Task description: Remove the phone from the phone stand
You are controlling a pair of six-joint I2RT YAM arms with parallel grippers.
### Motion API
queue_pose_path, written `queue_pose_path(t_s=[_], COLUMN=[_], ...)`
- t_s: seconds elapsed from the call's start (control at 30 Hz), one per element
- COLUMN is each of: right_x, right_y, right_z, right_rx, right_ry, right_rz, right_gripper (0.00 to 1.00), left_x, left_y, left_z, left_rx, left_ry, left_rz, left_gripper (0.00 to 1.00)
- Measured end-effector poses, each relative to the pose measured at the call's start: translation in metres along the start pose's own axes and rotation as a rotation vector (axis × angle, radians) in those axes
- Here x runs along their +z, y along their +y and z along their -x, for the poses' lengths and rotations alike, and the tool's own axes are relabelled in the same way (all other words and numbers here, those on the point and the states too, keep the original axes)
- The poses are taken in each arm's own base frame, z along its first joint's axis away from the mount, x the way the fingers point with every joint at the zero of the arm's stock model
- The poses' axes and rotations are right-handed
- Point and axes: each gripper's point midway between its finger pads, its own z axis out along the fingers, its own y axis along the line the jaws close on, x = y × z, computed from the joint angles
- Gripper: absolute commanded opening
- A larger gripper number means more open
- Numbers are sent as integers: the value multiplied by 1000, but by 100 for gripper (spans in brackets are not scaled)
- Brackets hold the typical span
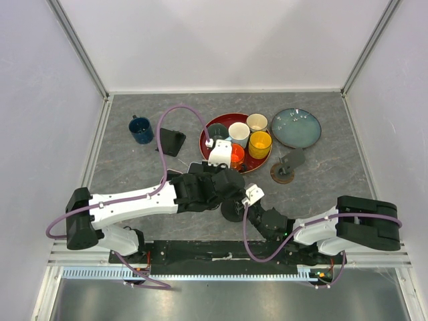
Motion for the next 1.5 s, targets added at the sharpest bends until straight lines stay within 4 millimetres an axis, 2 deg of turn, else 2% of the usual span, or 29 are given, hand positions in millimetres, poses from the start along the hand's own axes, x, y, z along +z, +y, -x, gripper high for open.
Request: queue_pose_path(t_s=[0.03,0.07,0.17,0.3,0.37,0.43,0.73,0.9,1.1,1.2,1.3,1.5], right_x=[0,0,-2,-5,-7,-10,-13,-4,5,8,10,11], right_y=[1,2,4,8,10,11,-6,-16,-1,6,12,18], right_z=[0,0,4,20,29,36,52,41,34,32,31,29], right_rx=[1,5,23,55,63,82,83,57,33,24,24,24], right_ry=[1,3,3,-10,-23,-31,21,101,178,195,204,209], right_rz=[5,12,26,55,79,98,145,166,261,304,341,388], right_gripper=[42,53,71,82,93,98,98,98,95,90,85,81], left_x=[0,1,1,1,1,1,-3,-5,-9,-10,-9,-9], left_y=[0,-1,-4,-5,-5,-6,-6,-9,-14,-13,-11,-11], left_z=[0,0,1,2,2,2,0,-1,-3,-4,-4,-4], left_rx=[0,3,17,38,47,52,58,74,101,119,128,143], left_ry=[-2,-4,-14,-28,-33,-37,-47,-53,-66,-70,-75,-82], left_rz=[0,-3,-17,-32,-39,-46,-73,-89,-115,-118,-115,-120], left_gripper=[2,2,2,2,2,2,2,2,2,2,2,2])
